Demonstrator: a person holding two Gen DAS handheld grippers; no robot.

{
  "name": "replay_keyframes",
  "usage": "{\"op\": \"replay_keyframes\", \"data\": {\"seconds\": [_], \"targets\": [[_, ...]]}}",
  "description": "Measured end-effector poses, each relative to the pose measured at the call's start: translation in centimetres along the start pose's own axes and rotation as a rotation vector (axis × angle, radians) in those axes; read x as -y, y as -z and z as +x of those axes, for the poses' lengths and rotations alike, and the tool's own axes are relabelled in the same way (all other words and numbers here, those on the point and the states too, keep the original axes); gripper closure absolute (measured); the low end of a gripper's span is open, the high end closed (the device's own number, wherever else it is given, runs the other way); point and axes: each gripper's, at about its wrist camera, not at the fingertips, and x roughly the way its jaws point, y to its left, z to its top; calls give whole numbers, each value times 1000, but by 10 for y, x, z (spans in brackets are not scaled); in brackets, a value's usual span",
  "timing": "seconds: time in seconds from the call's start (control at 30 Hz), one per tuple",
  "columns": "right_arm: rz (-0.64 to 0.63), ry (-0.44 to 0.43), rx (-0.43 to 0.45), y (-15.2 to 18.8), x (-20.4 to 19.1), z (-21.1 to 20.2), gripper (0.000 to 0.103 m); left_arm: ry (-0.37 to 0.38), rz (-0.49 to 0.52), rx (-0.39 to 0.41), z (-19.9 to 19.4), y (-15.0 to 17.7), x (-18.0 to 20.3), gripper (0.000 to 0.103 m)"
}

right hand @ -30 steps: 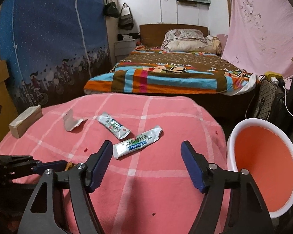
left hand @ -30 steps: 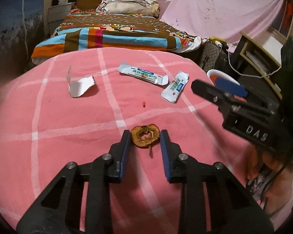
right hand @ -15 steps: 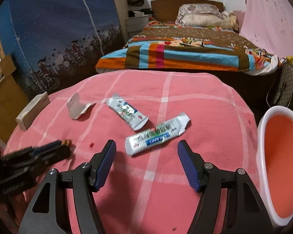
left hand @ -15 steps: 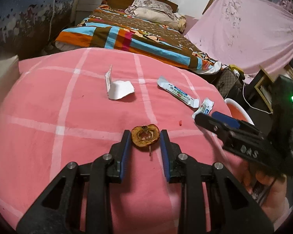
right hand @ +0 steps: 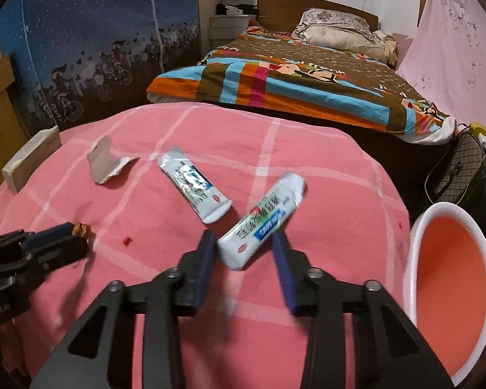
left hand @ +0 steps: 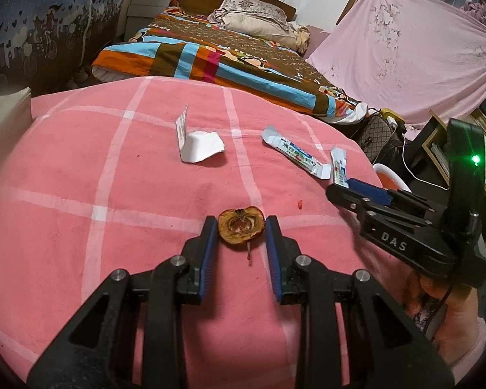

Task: Collect trash
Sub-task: 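Close the left gripper on the dried peel while the right grasps a toothpaste tube, then carry the dried peel and toothpaste tube in both grippers over the bucket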

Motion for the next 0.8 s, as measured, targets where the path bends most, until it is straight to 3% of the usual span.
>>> {"op": "replay_keyframes", "data": {"seconds": [0.4, 0.6, 0.8], "targets": [[-44, -34, 50, 28, -4, -31, 76, 10, -8, 3, -1, -1, -1, 93], [-105, -9, 144, 31, -19, -44, 76, 9, 4, 36, -8, 0, 2, 93], [-99, -12, 346, 40, -19, -76, 76, 19, 68, 143, -29, 2, 14, 93]]}}
